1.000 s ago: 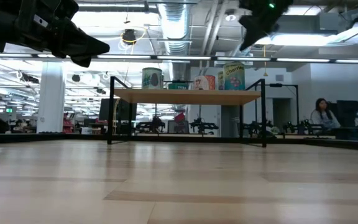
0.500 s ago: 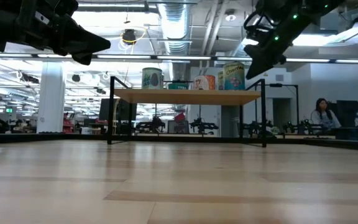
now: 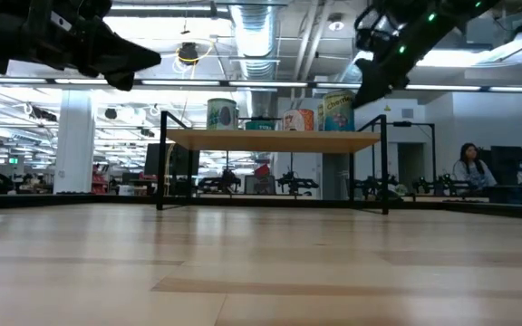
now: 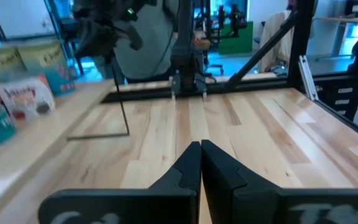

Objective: Pick and place cans onto a shelf
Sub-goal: Return to Home Position

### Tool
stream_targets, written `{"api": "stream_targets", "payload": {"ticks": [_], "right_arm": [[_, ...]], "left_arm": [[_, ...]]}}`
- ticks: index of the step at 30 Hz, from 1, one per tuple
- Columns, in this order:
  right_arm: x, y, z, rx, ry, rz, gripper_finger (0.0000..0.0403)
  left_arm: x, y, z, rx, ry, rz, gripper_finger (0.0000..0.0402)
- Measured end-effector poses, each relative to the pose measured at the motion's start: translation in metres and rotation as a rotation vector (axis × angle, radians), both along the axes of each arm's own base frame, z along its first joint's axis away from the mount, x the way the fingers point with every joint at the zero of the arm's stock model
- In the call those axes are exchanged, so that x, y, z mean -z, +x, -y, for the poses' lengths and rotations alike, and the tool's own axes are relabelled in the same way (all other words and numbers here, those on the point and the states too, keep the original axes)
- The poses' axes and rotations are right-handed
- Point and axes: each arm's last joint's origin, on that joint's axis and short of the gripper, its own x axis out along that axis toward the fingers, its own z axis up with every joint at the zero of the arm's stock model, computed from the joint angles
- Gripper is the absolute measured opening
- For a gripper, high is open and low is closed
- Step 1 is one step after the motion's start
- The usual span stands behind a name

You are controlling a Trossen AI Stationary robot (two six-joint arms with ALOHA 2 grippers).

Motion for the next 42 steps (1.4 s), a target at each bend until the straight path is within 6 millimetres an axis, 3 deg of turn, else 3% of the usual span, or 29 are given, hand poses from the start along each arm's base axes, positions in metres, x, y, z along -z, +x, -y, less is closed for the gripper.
{"api": "stream_targets", "payload": {"ticks": [4, 12, 17, 24, 33, 42], "right_arm": [[0.000, -0.002, -0.027, -0.133, -0.045, 0.045, 0.0006], [0.033, -0.008, -0.080, -0.479, -0.078, 0.253, 0.0006], [0.045, -0.022, -0.102, -0.603, -0.112, 0.323, 0.0007], [0.061, -0.048, -0.110, -0.635, -0.106, 0.428, 0.0007], [0.078, -0.082, -0.109, -0.634, -0.127, 0.521, 0.0007], [0.089, -0.113, -0.109, -0.663, -0.142, 0.621, 0.0007]], "left_arm": [[-0.003, -0.004, 0.000, 0.004, -0.002, 0.013, 0.0000], [-0.006, -0.008, -0.002, 0.000, -0.017, 0.034, 0.0000], [-0.007, -0.009, -0.008, 0.025, -0.033, 0.035, 0.0000], [-0.001, -0.012, -0.018, 0.040, -0.074, 0.041, 0.0000], [0.014, -0.031, -0.024, -0.011, -0.097, 0.120, 0.0000], [0.013, -0.052, -0.024, -0.044, -0.095, 0.145, 0.0000]]}}
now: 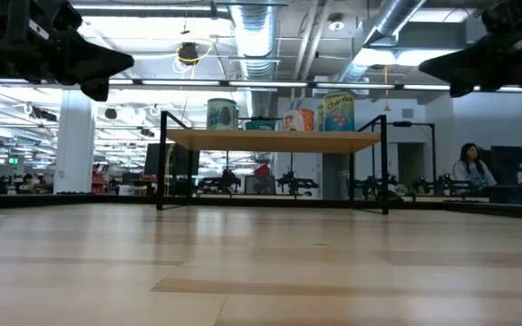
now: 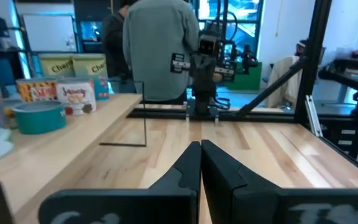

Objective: Pick and place cans onto a shelf
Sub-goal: Return to Home Position

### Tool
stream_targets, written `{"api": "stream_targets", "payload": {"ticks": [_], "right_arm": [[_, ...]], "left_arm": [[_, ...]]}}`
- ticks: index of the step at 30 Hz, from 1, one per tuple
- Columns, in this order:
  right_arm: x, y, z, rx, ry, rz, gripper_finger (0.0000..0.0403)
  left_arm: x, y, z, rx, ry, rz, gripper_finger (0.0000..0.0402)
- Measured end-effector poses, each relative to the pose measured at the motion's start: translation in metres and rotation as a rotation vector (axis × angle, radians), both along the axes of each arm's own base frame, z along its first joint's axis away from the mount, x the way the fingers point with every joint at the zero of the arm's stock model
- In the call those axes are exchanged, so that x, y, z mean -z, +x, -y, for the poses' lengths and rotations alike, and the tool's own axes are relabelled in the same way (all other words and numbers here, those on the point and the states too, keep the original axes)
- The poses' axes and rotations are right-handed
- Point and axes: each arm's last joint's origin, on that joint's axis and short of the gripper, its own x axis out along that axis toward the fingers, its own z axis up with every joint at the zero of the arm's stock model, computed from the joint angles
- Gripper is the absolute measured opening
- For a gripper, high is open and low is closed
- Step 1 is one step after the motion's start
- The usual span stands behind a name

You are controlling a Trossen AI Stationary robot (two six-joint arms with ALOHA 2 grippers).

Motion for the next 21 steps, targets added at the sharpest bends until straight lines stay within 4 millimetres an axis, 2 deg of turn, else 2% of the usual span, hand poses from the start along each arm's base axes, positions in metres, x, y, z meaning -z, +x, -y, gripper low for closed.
{"api": "stream_targets", "payload": {"ticks": [3, 6, 9, 12, 21], "right_arm": [[0.001, -0.011, 0.001, 0.007, 0.006, 0.020, 0.0007], [0.003, -0.012, 0.002, 0.026, 0.004, 0.002, 0.0007], [0.004, -0.011, 0.003, 0.055, 0.000, 0.014, 0.0007], [0.016, -0.008, 0.005, 0.074, 0.001, 0.017, 0.0007], [0.016, -0.008, 0.011, 0.103, 0.026, 0.038, 0.0007]], "left_arm": [[-0.001, -0.008, 0.001, -0.029, 0.022, 0.015, 0.0000], [-0.001, -0.016, 0.001, -0.074, 0.034, 0.037, 0.0000], [0.001, -0.016, 0.001, -0.084, 0.028, 0.020, 0.0000], [0.002, -0.015, 0.001, -0.082, 0.031, 0.017, 0.0000], [0.006, -0.015, 0.001, -0.081, 0.035, 0.011, 0.0000]]}}
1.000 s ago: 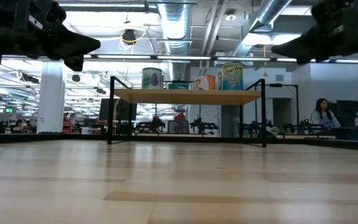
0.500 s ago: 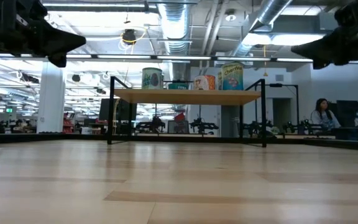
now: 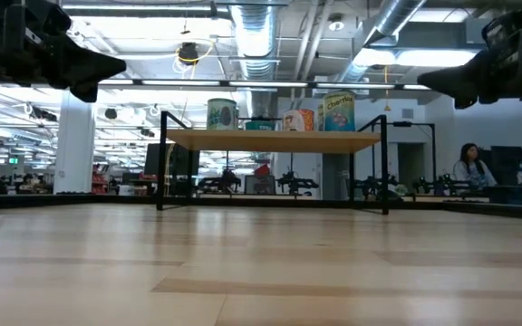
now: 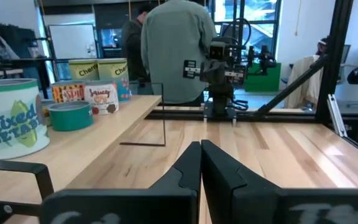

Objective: Pick and place cans onto a shelf
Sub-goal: Return to Home Position

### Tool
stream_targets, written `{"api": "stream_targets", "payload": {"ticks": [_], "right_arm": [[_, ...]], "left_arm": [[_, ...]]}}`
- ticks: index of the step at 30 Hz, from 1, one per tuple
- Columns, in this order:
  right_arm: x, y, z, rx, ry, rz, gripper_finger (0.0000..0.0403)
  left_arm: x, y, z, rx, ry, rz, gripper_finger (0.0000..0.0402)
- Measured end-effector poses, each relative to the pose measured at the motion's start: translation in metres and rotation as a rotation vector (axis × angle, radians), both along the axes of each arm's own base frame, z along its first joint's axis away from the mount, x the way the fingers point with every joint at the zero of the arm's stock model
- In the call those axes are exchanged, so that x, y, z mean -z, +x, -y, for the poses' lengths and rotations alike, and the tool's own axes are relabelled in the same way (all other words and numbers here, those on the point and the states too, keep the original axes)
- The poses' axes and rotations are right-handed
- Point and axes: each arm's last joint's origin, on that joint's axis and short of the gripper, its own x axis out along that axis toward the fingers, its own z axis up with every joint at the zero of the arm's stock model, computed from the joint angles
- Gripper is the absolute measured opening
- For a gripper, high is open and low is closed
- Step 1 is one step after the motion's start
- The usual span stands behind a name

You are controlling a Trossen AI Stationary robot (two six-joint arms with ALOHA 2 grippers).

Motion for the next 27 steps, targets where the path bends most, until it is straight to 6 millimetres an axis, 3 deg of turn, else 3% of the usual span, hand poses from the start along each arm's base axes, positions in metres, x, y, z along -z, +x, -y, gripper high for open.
{"api": "stream_targets", "payload": {"ticks": [5, 15, 27], "right_arm": [[0.004, 0.000, 0.004, 0.036, 0.028, -0.037, 0.0007], [0.006, -0.001, 0.010, 0.098, 0.030, -0.049, 0.0028], [0.006, -0.003, 0.019, 0.190, 0.062, -0.043, 0.0018]], "left_arm": [[0.011, 0.003, -0.001, 0.003, -0.007, 0.009, 0.0000], [0.014, 0.004, 0.000, 0.031, -0.068, -0.005, 0.0000], [0.016, 0.003, -0.003, -0.080, -0.130, -0.011, 0.0000]]}}
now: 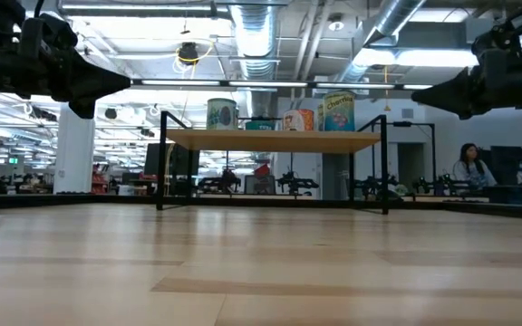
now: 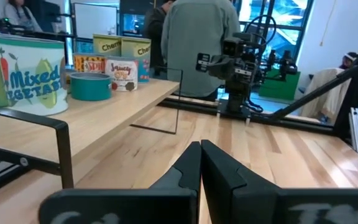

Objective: Pick and place cans onto a shelf
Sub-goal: Return to Home Position

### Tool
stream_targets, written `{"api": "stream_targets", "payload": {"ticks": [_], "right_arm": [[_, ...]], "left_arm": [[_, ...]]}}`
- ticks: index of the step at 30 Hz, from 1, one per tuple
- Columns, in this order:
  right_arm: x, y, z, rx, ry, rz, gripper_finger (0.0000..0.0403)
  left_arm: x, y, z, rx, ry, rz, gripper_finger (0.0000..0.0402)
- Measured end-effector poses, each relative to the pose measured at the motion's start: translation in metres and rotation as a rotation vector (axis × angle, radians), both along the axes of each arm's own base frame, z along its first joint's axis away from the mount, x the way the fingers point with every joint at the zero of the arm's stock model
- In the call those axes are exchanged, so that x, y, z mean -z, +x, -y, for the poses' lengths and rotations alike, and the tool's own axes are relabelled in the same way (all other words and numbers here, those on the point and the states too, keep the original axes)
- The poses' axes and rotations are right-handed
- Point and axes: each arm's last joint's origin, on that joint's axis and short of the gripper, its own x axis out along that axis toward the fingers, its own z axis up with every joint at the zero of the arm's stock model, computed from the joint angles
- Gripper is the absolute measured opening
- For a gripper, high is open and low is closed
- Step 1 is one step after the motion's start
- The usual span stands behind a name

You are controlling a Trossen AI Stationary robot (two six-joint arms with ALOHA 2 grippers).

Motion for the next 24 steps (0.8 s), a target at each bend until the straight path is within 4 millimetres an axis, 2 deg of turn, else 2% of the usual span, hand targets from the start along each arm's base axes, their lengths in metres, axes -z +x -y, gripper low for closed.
{"api": "stream_targets", "payload": {"ticks": [11, 24], "right_arm": [[0.0002, -0.0002, 0.0005, 0.006, 0.001, 0.000, 0.0035], [0.0004, -0.0001, 0.0005, 0.006, 0.004, 0.000, 0.0032]], "left_arm": [[0.0004, 0.0001, 0.0000, 0.000, -0.002, -0.001, 0.0000], [0.0007, 0.0001, 0.0000, 0.000, -0.002, -0.001, 0.0000]]}}
